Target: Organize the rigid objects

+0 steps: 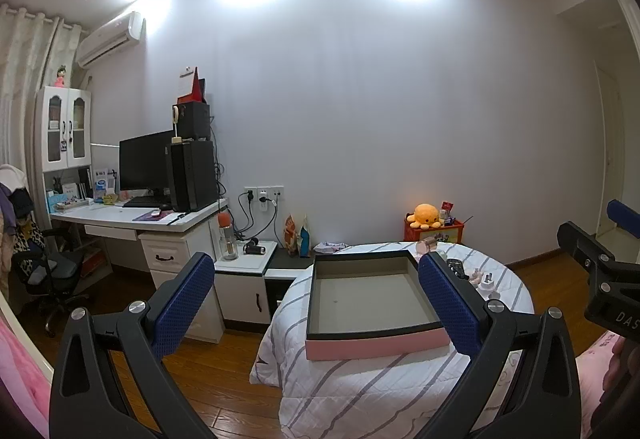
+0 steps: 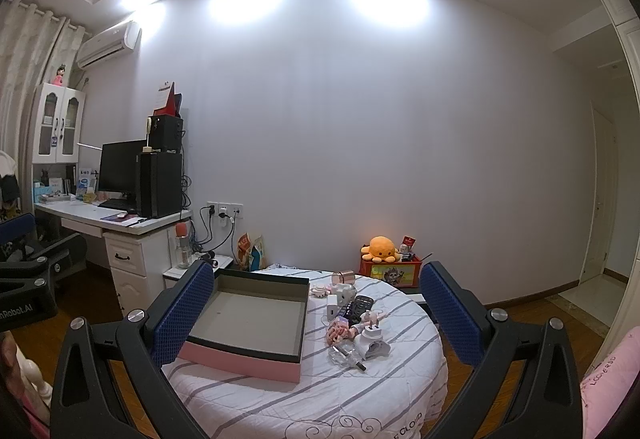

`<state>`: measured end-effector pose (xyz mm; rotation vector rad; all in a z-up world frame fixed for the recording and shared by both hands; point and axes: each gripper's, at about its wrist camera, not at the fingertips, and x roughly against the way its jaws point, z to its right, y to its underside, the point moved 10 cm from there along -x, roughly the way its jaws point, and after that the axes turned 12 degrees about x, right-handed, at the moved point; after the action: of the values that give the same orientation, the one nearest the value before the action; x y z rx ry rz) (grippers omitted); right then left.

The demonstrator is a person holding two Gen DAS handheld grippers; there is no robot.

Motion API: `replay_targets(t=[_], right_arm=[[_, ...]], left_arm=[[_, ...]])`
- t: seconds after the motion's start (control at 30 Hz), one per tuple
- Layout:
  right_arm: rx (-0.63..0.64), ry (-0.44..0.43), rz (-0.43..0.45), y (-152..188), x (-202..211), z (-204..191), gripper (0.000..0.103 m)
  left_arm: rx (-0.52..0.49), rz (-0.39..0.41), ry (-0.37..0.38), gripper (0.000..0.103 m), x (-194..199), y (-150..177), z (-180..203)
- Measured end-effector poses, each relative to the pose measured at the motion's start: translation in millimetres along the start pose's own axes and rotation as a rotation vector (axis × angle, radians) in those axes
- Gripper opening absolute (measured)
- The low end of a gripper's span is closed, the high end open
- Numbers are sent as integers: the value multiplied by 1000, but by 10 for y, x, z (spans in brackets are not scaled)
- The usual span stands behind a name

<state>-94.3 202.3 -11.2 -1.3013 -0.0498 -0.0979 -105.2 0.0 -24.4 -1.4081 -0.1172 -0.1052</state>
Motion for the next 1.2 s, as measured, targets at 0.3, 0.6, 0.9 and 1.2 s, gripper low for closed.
replay_targets(t=[0.3, 0.6, 0.9, 1.2], right_arm=[[3, -6, -1, 9, -44, -2, 103], [4, -8, -6, -5, -92, -9, 103], [6, -11, -8, 9, -210, -20, 103], [-9, -28, -28, 92, -528, -24, 103]], left_arm=[[4, 6, -6, 103, 2, -12, -36], [2, 7, -5, 103, 12, -22, -45], [0, 23, -6, 103, -120, -85, 6], [-14, -21, -22, 103, -520, 6, 77]])
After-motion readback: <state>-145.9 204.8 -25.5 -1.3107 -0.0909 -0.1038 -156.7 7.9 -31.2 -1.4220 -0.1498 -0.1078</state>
